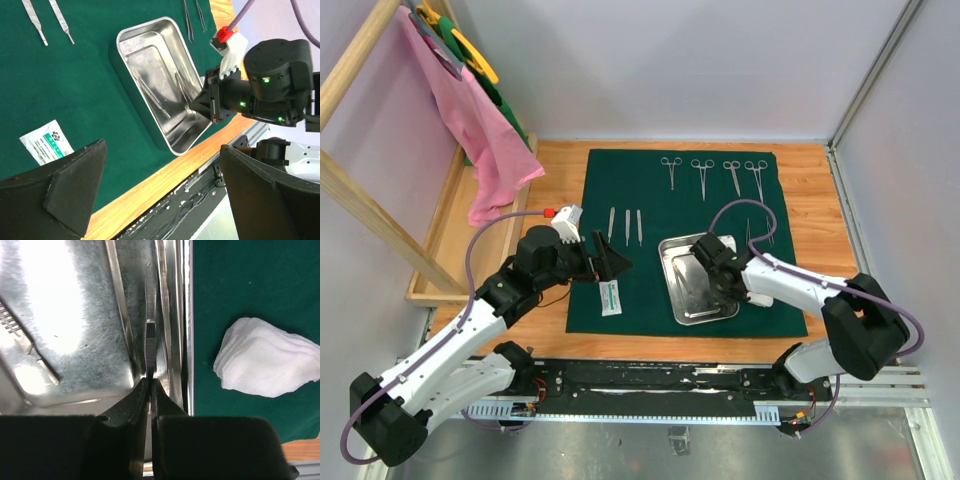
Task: Open and lay out the surgical kit
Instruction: Pick up the medical item from the container.
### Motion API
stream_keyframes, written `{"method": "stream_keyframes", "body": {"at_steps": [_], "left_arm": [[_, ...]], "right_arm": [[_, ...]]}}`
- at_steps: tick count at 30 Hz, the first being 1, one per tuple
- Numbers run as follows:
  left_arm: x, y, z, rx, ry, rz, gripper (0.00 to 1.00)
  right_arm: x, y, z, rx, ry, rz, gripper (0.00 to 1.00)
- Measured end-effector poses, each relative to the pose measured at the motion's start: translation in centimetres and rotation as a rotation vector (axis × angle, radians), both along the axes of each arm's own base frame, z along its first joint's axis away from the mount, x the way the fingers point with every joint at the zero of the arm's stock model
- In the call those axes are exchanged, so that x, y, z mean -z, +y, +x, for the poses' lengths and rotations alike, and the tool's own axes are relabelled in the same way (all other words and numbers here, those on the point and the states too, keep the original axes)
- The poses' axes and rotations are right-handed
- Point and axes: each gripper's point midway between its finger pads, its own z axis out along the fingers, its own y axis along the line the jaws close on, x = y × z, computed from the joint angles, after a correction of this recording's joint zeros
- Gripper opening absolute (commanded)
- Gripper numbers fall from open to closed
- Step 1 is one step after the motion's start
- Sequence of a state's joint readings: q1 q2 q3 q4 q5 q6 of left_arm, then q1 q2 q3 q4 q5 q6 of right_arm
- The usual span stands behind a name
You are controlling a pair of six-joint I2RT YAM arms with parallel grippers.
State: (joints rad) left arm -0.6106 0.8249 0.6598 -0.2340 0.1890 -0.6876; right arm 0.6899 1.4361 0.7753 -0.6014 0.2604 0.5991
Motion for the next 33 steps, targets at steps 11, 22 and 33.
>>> {"method": "stream_keyframes", "body": {"at_steps": [11, 22, 33], "left_arm": [[0.4, -0.4, 0.2, 0.013, 0.025, 0.007, 0.99], [-3.7, -7.1, 3.9, 0.086, 0.056, -0.042, 0.99], [-2.6, -15.2, 6.1, 0.129, 0.113, -0.018, 0.94]], "right_arm": [[-7.9, 3.1, 2.6, -0.115, -0.201, 0.197, 0.01], [-13.6, 5.1, 2.9, -0.163, -0.305, 0.568, 0.01], [-13.2, 4.3, 2.7, -0.087, -0.250, 0.822, 0.01]]}}
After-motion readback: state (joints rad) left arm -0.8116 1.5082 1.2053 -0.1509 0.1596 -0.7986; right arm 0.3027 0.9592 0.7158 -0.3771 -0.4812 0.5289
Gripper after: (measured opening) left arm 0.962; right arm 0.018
